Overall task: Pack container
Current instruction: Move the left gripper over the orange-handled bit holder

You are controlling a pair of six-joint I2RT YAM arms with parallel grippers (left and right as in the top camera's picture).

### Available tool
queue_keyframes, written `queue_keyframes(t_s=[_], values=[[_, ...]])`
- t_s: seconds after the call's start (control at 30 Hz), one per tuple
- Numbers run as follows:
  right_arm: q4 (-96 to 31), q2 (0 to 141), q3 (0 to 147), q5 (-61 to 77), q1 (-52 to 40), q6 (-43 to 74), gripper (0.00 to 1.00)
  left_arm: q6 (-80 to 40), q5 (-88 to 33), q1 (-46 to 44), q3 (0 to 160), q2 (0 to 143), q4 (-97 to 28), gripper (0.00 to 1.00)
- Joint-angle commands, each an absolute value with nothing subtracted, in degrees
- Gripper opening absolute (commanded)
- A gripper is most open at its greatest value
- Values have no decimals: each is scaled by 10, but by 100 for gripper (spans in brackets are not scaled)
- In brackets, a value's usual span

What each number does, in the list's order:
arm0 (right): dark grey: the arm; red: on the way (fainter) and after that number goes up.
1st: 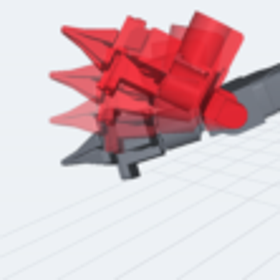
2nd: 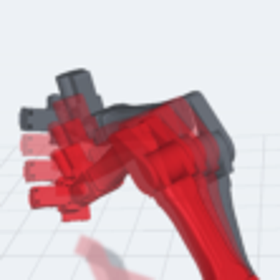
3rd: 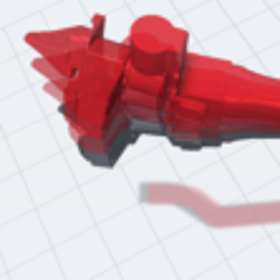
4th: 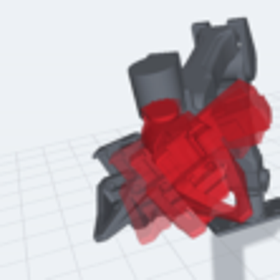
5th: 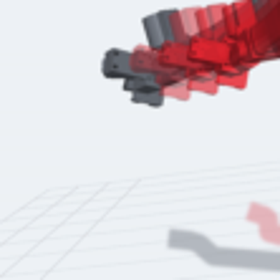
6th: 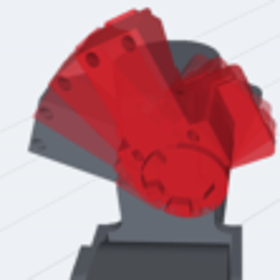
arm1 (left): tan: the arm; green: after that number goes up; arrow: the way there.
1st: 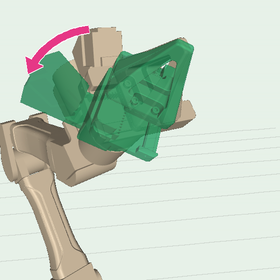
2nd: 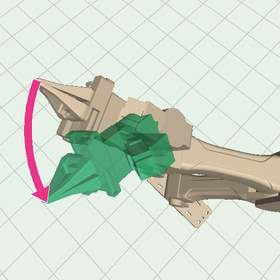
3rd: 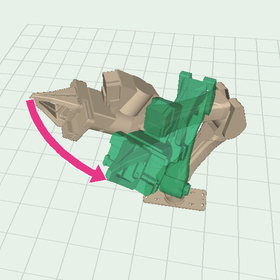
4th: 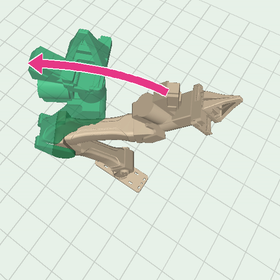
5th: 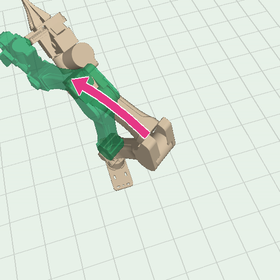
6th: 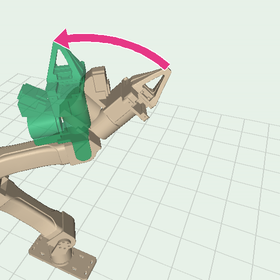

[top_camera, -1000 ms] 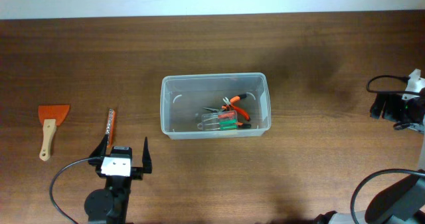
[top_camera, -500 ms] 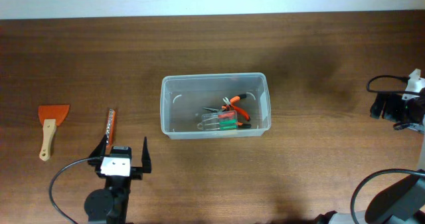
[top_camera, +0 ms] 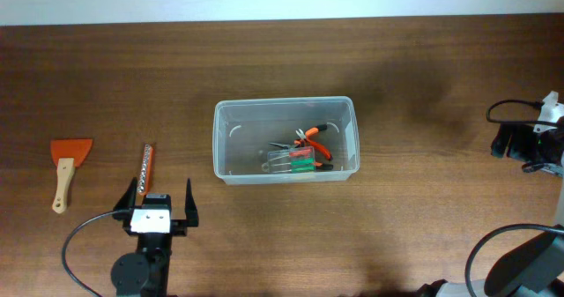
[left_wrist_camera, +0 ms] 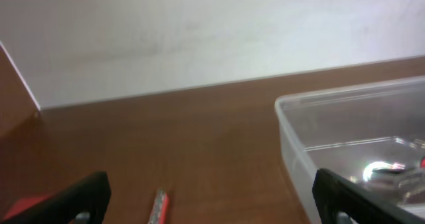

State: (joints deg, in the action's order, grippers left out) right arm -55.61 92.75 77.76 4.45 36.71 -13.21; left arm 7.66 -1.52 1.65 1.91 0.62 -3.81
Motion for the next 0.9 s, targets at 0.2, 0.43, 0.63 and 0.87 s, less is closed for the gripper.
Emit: queue_keyframes(t_s=[0.2,0.43,0.63,0.87], values=[[-554,923,776,52,368,-126,99,82,-130,19,86,23,-93,99],[-554,923,776,52,368,-126,98,138,-110,28,250,176,-178,99],[-555,923,776,52,368,-126,99,138,-138,31,442,331,-284,99],[-554,923,776,52,368,-126,99,154,-134,32,547,413,-337,99]])
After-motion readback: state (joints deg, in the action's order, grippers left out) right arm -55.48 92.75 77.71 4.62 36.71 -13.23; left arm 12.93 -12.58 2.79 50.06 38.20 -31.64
